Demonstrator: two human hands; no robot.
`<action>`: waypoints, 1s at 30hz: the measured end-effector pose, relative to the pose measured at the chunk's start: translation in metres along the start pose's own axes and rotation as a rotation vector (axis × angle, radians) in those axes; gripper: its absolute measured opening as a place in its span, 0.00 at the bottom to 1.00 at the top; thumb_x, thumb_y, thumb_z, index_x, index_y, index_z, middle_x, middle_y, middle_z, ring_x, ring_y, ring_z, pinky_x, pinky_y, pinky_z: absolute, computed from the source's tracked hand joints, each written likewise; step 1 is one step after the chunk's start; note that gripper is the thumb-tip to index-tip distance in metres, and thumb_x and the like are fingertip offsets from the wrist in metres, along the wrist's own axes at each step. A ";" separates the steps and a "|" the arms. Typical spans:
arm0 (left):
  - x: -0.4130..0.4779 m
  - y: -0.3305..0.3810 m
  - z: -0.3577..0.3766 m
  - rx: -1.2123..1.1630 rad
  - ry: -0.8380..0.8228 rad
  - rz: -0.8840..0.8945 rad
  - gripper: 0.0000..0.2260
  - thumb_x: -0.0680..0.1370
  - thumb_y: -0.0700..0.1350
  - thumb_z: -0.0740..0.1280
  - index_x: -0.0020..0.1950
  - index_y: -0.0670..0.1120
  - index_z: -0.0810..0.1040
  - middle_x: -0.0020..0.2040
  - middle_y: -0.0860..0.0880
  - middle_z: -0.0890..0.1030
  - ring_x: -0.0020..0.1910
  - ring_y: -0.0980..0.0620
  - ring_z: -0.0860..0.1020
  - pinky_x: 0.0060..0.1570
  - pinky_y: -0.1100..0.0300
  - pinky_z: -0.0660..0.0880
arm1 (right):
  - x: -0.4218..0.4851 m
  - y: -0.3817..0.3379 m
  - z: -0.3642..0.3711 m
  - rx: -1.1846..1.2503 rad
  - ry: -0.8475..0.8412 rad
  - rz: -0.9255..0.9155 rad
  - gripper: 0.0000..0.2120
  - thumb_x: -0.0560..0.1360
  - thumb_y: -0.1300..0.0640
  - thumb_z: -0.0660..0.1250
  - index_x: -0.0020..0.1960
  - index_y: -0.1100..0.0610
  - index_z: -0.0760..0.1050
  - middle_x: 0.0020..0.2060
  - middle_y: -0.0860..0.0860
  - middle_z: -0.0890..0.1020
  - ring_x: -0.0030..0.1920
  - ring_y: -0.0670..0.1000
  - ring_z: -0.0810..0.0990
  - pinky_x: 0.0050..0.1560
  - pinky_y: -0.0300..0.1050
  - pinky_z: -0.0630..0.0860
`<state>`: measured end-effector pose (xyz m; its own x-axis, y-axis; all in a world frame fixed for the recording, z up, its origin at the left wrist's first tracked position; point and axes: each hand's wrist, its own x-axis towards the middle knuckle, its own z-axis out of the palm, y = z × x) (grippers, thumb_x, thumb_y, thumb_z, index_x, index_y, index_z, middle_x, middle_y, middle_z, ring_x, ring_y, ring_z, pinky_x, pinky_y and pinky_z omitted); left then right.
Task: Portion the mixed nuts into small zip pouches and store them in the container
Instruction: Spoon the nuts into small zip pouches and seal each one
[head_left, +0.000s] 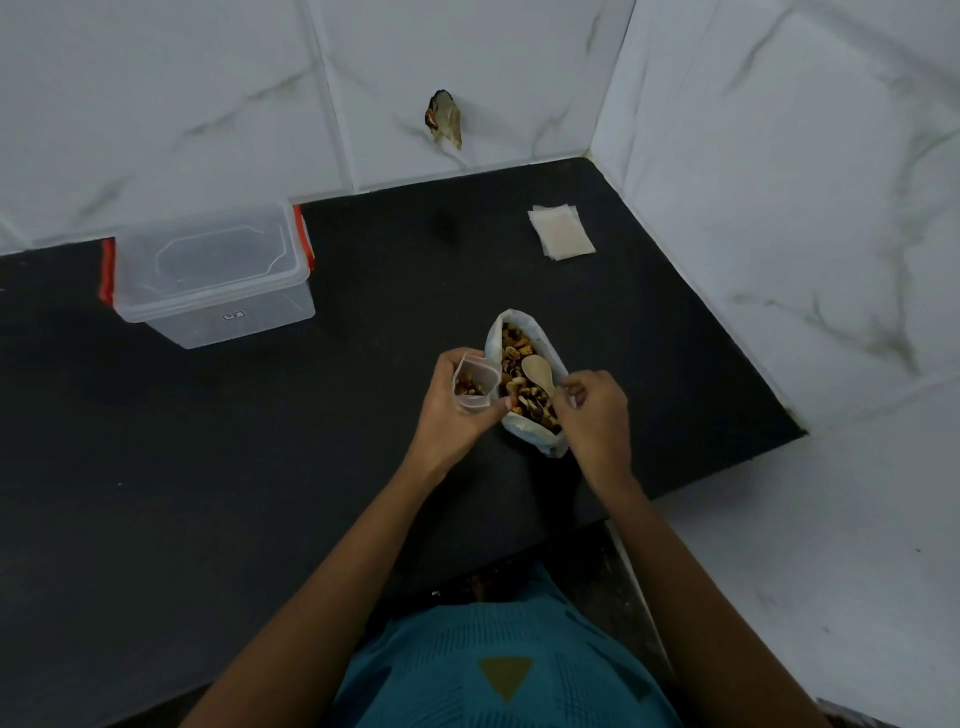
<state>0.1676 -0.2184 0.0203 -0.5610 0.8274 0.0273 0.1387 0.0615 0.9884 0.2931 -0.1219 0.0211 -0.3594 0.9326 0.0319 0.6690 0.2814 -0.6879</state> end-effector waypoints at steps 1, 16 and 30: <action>0.000 0.000 0.001 -0.004 -0.001 0.004 0.22 0.69 0.36 0.73 0.58 0.47 0.68 0.53 0.57 0.71 0.53 0.61 0.73 0.48 0.74 0.71 | -0.001 -0.006 -0.004 0.052 -0.012 -0.034 0.05 0.73 0.62 0.66 0.49 0.60 0.78 0.46 0.53 0.76 0.46 0.49 0.77 0.44 0.34 0.74; 0.003 0.010 -0.009 0.018 -0.138 0.018 0.33 0.60 0.55 0.73 0.60 0.51 0.62 0.61 0.46 0.67 0.57 0.54 0.73 0.51 0.66 0.75 | -0.008 -0.061 -0.026 -0.023 -0.264 -0.401 0.09 0.73 0.59 0.68 0.51 0.61 0.79 0.52 0.45 0.66 0.50 0.40 0.69 0.51 0.34 0.73; 0.001 0.054 -0.039 -0.170 0.081 0.111 0.08 0.77 0.36 0.63 0.49 0.48 0.78 0.46 0.53 0.81 0.46 0.60 0.80 0.45 0.68 0.76 | 0.005 -0.074 -0.040 0.472 -0.299 -0.292 0.08 0.69 0.66 0.71 0.44 0.58 0.75 0.43 0.45 0.79 0.44 0.40 0.80 0.45 0.34 0.78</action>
<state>0.1424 -0.2359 0.0796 -0.6145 0.7758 0.1429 0.0676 -0.1287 0.9894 0.2679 -0.1295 0.1008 -0.6960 0.7097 0.1093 0.1810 0.3206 -0.9297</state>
